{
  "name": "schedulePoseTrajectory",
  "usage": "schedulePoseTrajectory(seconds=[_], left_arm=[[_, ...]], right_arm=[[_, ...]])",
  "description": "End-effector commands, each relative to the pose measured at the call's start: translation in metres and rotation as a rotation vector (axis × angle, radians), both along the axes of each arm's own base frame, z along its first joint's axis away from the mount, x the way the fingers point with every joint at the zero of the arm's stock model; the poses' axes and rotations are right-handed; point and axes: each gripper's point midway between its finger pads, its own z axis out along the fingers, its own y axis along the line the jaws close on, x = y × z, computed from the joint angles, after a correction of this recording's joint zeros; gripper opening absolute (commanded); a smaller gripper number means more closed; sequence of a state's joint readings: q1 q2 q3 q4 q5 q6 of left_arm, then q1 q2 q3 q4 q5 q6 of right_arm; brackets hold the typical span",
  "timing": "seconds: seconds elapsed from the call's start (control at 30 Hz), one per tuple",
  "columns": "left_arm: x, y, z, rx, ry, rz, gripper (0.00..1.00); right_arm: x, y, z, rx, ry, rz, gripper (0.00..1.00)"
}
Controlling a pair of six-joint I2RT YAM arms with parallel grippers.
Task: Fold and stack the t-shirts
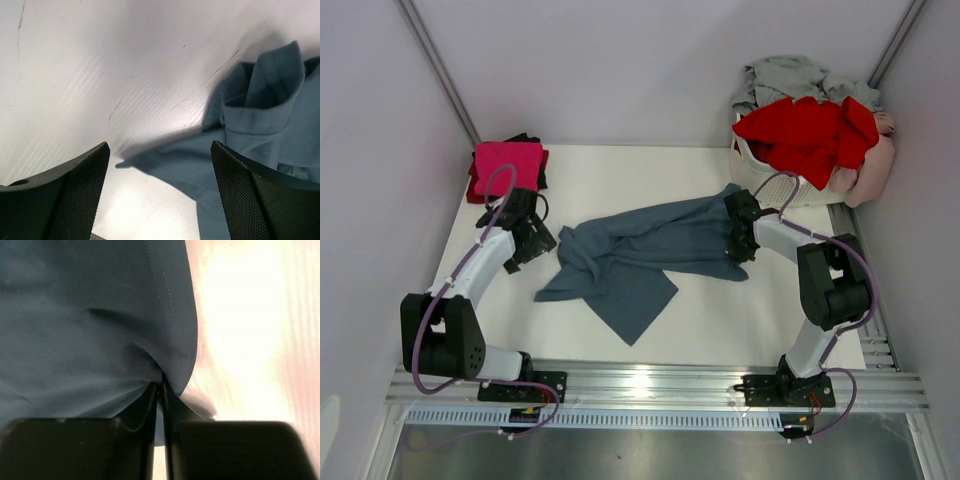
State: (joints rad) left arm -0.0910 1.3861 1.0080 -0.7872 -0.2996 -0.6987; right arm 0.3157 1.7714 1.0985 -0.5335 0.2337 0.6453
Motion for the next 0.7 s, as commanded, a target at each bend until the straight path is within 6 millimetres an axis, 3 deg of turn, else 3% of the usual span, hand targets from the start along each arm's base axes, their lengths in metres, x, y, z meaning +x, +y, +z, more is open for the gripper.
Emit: schedulePoseTrajectory(seconds=[0.0,0.03,0.07,0.1,0.17,0.37,0.53,0.67], left_arm=[[0.003,-0.004,-0.004,-0.03,-0.005,0.001,0.86],[0.001,-0.005,-0.008,-0.034,0.013,-0.002,0.86],[-0.001,-0.009,-0.01,-0.037,0.022,-0.013,0.86],[-0.003,-0.013,-0.011,-0.049,0.028,-0.021,0.85],[-0.008,-0.022,-0.014,-0.073,0.043,-0.045,0.83],[-0.05,-0.048,-0.02,-0.118,0.08,-0.117,0.8],[-0.089,-0.039,-0.038,-0.114,0.121,-0.065,0.78],[-0.096,-0.032,-0.038,-0.095,0.116,-0.019,0.77]], right_arm=[[0.006,-0.006,0.018,-0.051,-0.073,-0.038,0.21],[0.007,-0.002,0.019,-0.044,-0.086,-0.021,0.36],[0.009,0.002,0.021,-0.035,-0.103,-0.01,0.64],[0.013,0.01,0.029,-0.022,-0.139,0.007,0.73],[0.016,0.018,0.035,-0.011,-0.169,0.044,0.8],[0.015,0.037,0.05,0.0,-0.223,0.106,0.85],[0.007,0.044,0.048,0.001,-0.215,0.133,0.86],[0.005,0.046,0.046,0.008,-0.207,0.141,0.85]])
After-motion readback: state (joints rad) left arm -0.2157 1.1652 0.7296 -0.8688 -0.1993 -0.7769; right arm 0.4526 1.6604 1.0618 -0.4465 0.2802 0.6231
